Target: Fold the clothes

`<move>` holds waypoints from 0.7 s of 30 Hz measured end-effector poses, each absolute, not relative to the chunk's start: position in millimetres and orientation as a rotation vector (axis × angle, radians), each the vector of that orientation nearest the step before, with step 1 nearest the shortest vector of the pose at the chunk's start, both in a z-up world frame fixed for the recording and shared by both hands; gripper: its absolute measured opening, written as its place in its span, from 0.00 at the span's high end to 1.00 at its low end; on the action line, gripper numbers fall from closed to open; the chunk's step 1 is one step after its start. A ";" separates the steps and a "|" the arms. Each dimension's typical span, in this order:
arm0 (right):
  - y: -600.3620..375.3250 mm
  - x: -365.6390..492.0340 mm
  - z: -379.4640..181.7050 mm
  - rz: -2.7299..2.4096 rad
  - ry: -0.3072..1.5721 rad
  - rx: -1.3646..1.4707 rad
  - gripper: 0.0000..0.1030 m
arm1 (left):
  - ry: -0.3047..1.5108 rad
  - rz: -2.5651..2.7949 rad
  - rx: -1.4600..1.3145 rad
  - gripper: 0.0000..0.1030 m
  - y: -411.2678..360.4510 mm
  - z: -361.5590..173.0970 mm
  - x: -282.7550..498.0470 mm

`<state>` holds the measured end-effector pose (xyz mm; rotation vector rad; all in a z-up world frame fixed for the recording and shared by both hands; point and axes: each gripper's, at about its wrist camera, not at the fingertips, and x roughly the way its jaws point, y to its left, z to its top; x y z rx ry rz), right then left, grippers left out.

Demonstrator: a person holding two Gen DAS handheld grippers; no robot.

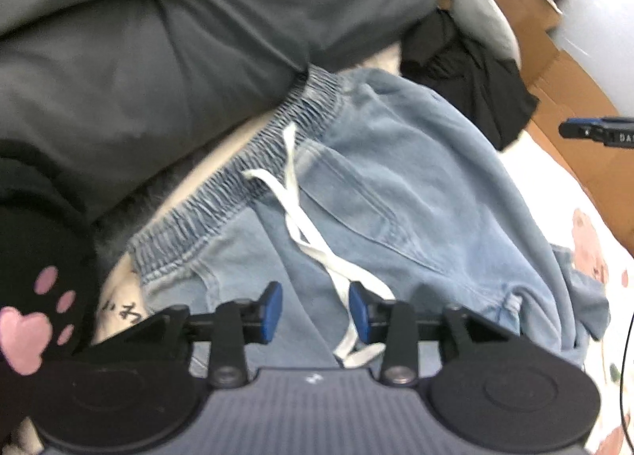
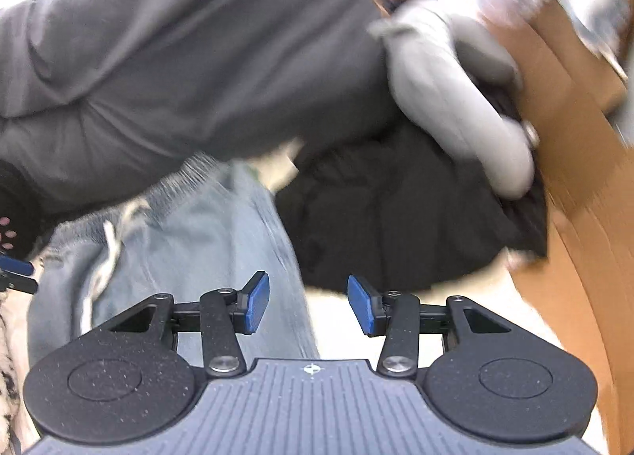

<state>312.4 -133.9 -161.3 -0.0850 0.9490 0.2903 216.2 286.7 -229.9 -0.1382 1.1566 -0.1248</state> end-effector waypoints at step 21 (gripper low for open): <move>-229.2 161.1 -180.5 0.083 1.050 0.102 0.44 | 1.144 -0.203 -0.147 0.52 246.2 -184.8 224.4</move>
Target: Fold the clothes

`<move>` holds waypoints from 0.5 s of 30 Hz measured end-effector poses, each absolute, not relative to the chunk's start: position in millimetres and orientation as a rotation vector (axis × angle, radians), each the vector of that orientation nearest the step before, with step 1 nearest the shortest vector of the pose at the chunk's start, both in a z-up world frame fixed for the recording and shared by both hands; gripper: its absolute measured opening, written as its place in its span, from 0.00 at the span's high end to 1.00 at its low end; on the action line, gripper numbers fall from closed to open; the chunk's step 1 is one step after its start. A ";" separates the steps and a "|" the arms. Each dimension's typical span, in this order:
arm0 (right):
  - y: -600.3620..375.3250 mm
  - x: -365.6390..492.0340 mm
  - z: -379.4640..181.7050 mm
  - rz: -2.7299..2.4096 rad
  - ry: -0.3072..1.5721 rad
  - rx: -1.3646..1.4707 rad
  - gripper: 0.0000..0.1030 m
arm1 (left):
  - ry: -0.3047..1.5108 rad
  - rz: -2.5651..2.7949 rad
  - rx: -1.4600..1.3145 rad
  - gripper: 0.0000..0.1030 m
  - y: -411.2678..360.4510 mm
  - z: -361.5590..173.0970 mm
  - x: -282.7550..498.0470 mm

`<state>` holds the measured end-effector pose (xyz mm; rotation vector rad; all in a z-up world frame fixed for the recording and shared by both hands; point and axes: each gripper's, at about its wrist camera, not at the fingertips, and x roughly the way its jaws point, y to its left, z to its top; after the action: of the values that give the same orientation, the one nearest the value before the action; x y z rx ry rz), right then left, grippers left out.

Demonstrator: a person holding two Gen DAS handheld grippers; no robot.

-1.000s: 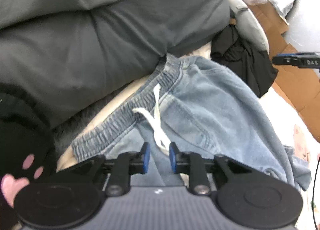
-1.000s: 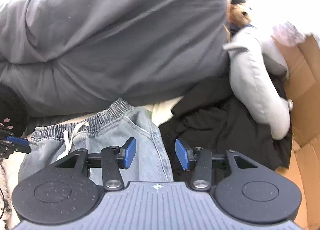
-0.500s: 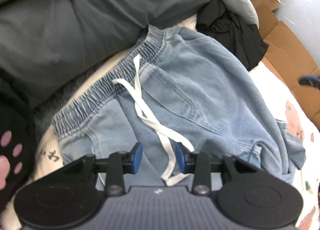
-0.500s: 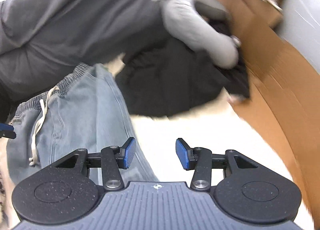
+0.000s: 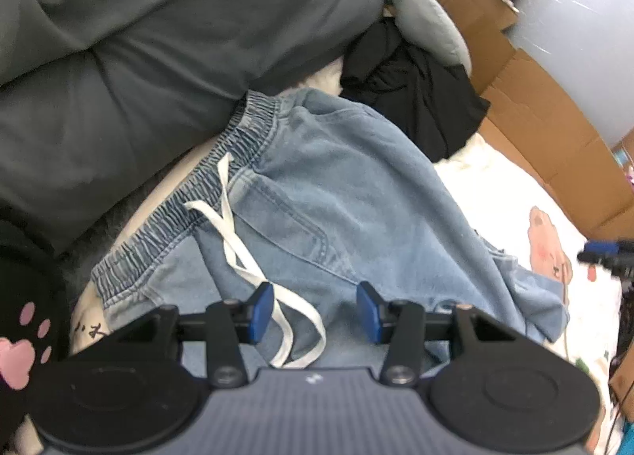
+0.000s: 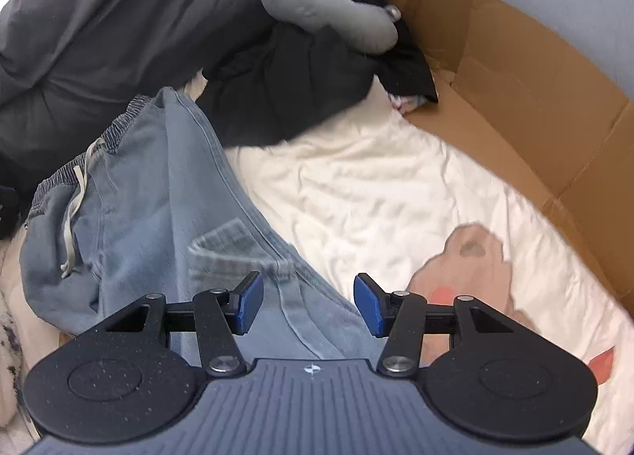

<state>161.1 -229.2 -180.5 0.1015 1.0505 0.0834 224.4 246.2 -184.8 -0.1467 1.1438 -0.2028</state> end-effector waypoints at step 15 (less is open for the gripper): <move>-284.8 107.8 -279.2 0.058 1.020 0.476 0.44 | 1.172 -0.231 -0.119 0.48 169.9 -146.2 300.8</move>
<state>107.8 -284.8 -279.2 0.4758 1.0202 0.0581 300.8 169.9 -146.2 -0.1188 1.1721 -0.2315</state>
